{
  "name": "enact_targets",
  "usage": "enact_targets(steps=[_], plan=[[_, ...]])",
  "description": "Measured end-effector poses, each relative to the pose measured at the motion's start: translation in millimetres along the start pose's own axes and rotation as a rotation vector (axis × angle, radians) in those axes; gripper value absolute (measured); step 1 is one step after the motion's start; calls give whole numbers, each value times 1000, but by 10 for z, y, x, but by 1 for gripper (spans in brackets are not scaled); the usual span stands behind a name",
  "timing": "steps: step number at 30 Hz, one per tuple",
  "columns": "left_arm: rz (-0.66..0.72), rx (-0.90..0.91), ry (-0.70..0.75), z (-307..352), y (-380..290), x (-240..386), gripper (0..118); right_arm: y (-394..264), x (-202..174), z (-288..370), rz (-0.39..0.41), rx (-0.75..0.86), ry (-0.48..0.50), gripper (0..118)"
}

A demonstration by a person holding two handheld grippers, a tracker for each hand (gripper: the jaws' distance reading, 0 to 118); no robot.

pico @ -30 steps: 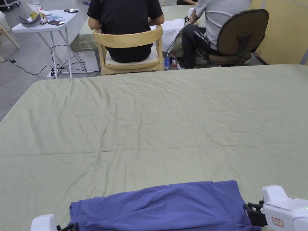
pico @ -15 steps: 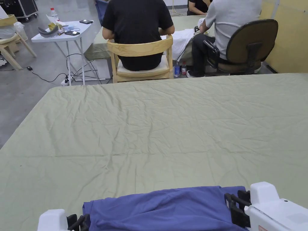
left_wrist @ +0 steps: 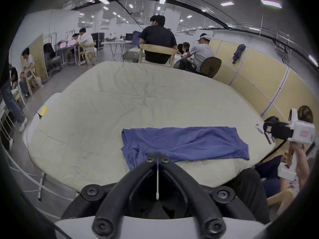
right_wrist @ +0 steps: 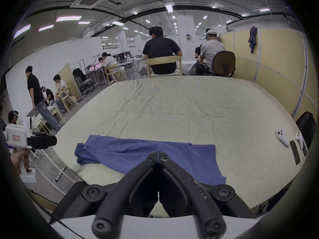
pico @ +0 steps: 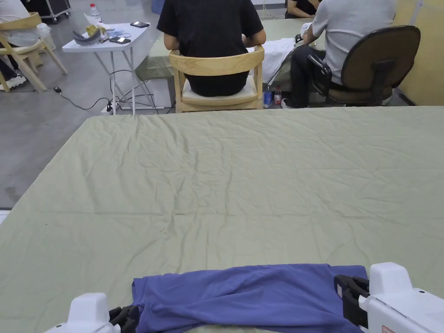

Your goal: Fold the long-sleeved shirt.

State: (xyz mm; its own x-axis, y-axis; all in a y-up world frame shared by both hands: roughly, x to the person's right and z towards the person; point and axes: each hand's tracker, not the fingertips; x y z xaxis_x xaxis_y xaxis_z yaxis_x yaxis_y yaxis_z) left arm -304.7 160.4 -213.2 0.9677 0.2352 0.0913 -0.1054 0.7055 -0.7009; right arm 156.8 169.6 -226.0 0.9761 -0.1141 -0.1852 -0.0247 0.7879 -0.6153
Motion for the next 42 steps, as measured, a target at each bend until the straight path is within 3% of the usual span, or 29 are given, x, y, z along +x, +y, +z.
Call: enact_targets(steps=[2, 5, 9, 20, 22, 23, 24, 25, 32, 36, 42], plan=[[90, -62, -87, -32, 97, -190, 1, 15, -38, -33, 14, -11, 7, 0], [114, -114, -128, -109, 169, -465, 1, 11, -104, -117, 30, -30, 7, 0], [282, -140, -287, -306, 225, -968, 1, 0, -203, -274, 38, -76, 5, 0], [350, -218, -396, -827, 184, -1460, 1, 51, -392, -587, 58, -158, -15, 0], [359, -191, -408, -872, 194, -1490, 14, 57, -405, -632, 61, -170, -14, 0], [367, -183, -411, -910, 198, -1526, 46, 56, -411, -658, 62, -174, -15, 0], [380, -181, -426, -958, 205, -1563, 71, 42, -398, -682, 60, -178, -15, 0], [394, -186, -429, -1012, 209, -1589, 80, 37, -395, -709, 57, -184, -14, 0], [443, -339, -439, -1520, 153, -1740, 80, -13, -353, -818, 42, -215, -11, 0], [329, -345, -383, -1744, 90, -1684, 80, -15, -313, -839, 40, -222, -17, 0], [425, -312, -467, -1898, 87, -1708, 80, -43, -176, -874, 23, -236, -41, 0]])
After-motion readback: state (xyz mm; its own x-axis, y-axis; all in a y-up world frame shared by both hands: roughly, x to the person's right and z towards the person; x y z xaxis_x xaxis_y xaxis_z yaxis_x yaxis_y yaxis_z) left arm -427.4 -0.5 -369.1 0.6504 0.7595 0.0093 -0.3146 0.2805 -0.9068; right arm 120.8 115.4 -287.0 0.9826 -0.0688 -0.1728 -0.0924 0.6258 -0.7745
